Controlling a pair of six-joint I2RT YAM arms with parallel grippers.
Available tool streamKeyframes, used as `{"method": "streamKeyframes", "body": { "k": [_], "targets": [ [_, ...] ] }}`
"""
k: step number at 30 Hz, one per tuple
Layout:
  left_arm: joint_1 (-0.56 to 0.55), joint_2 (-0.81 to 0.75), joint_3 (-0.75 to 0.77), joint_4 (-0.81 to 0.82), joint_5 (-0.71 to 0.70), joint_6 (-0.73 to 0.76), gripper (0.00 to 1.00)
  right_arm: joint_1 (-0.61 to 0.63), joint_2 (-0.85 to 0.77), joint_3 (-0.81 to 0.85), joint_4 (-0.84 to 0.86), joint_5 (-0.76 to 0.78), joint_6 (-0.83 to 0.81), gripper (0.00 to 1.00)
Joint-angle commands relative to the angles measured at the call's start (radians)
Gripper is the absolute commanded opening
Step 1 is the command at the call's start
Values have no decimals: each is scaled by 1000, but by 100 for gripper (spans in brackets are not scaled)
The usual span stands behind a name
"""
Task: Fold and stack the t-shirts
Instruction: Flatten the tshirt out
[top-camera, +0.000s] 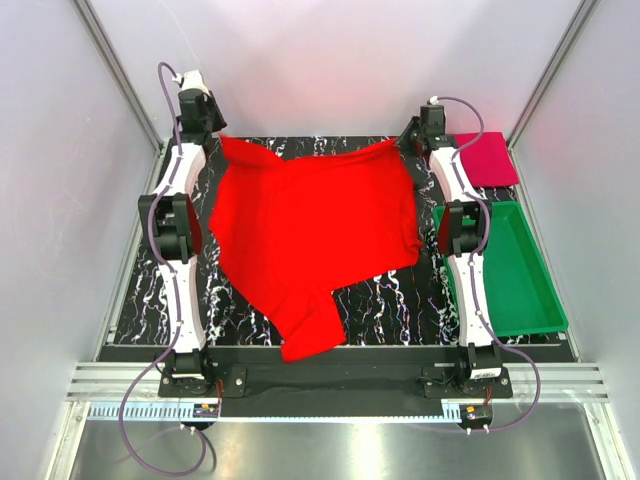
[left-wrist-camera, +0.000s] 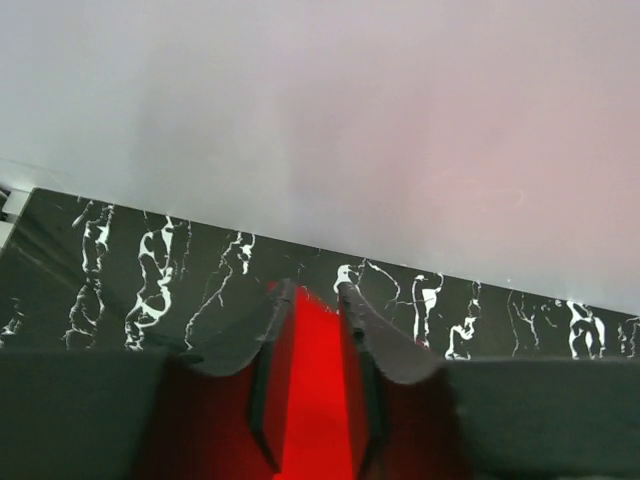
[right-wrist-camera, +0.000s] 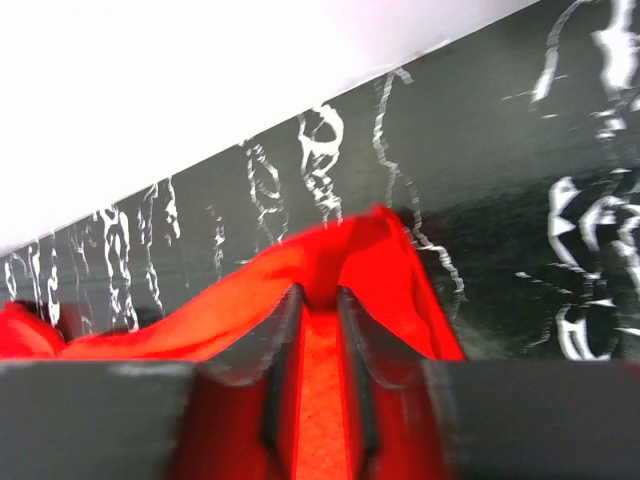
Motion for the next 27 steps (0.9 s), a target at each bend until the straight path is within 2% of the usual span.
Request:
{"method": "streamKeyframes", "body": {
  "k": [1, 2, 3, 4, 6, 8, 10, 11, 13, 14, 16, 17, 19, 21, 23, 27],
  "targets": [
    [2, -14, 65, 16, -4, -51, 35, -33, -19, 16, 33, 38, -3, 30],
    [3, -20, 69, -4, -16, -54, 41, -43, -27, 13, 26, 35, 2, 34],
    [3, -44, 63, -37, -49, -59, 56, -50, -47, 11, -6, 24, 0, 35],
    [2, -68, 45, -48, -63, -72, 63, -51, -61, 11, -31, 30, -8, 41],
    [3, -144, -27, -87, -83, -85, 71, -51, -105, 11, -133, 29, -20, 46],
    [-1, -207, -140, -122, -90, -143, 72, -50, -139, 8, -212, 14, -31, 47],
    [-16, -323, -243, -148, -50, -183, 68, -33, -211, -56, -308, -6, -24, 49],
    [-26, -365, -351, -159, -35, -192, 66, -25, -240, -93, -333, -9, -26, 50],
    [-64, -481, -459, -226, 2, -241, 60, 19, -340, -226, -388, 6, -54, 50],
    [-81, -515, -569, -243, 22, -255, 58, 39, -378, -280, -401, 18, -64, 51],
    [-139, -599, -679, -277, 70, -278, 57, 90, -476, -436, -404, 29, -81, 52],
    [-154, -620, -770, -292, 71, -290, 57, 101, -506, -483, -405, 23, -77, 53],
    [-193, -669, -854, -329, 96, -372, 57, 130, -588, -621, -402, -17, -75, 54],
    [-194, -684, -966, -340, 163, -431, 55, 145, -663, -741, -386, -47, -84, 55],
    [-188, -684, -1058, -354, 170, -503, 55, 157, -707, -816, -364, -84, -103, 56],
    [-136, -660, -1127, -401, 188, -528, 57, 194, -863, -1048, -323, -117, -130, 59]
  ]
}}
